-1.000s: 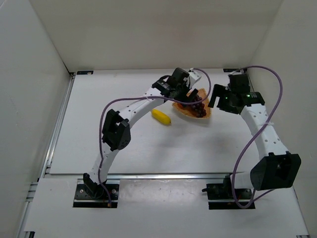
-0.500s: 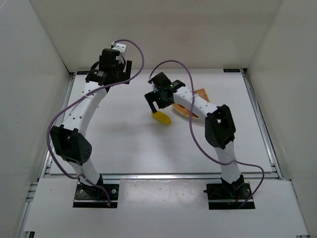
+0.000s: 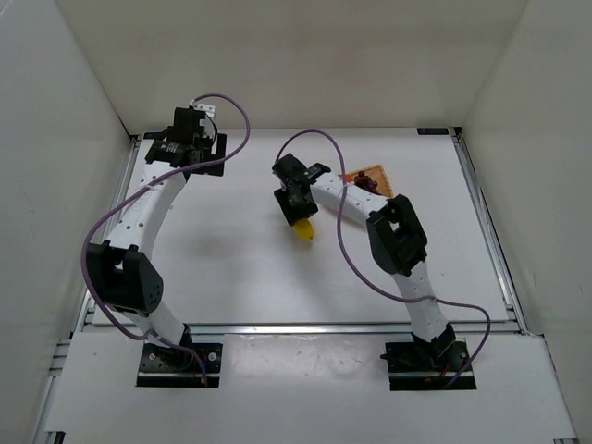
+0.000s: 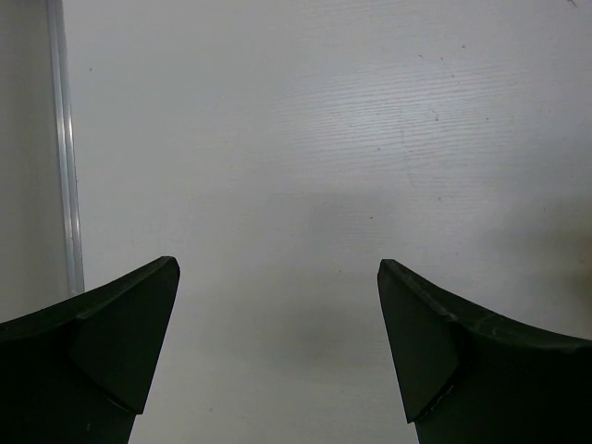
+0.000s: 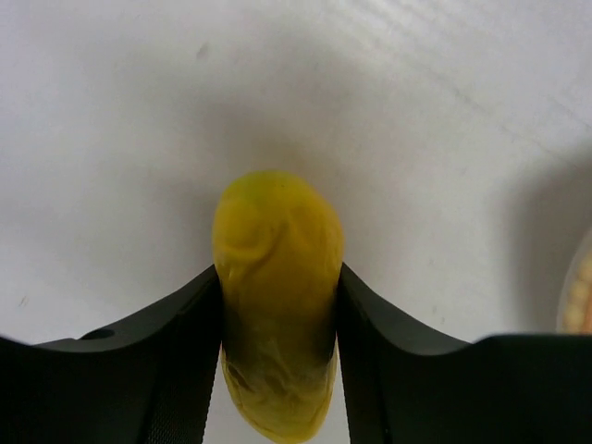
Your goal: Place and organize the fake fruits in the fruit bowl
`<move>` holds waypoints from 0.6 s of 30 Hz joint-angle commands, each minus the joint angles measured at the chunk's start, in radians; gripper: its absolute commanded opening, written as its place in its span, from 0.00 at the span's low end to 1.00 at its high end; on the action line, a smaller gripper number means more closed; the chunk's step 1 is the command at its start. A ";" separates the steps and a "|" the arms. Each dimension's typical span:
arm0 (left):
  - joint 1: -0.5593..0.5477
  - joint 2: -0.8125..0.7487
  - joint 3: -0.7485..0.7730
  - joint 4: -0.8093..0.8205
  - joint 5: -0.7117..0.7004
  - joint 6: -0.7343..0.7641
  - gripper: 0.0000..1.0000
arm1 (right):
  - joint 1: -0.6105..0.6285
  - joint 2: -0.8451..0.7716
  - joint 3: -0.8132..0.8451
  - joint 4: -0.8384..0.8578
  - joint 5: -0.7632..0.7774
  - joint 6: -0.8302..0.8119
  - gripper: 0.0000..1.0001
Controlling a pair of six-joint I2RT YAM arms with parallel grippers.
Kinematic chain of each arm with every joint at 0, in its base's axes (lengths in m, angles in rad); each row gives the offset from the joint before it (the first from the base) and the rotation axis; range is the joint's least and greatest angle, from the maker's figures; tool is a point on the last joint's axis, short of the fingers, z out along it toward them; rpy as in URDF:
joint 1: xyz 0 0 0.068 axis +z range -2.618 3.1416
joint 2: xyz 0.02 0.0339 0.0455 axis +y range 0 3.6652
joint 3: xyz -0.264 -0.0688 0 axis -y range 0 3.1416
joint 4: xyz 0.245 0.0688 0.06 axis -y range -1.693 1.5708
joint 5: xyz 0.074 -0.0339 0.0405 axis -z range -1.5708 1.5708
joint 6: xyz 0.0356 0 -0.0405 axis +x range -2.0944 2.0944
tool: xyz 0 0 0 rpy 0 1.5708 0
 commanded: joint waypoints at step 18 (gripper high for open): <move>0.000 -0.028 -0.005 -0.029 0.074 -0.022 0.99 | -0.534 -0.349 -0.203 -0.009 0.060 0.141 0.10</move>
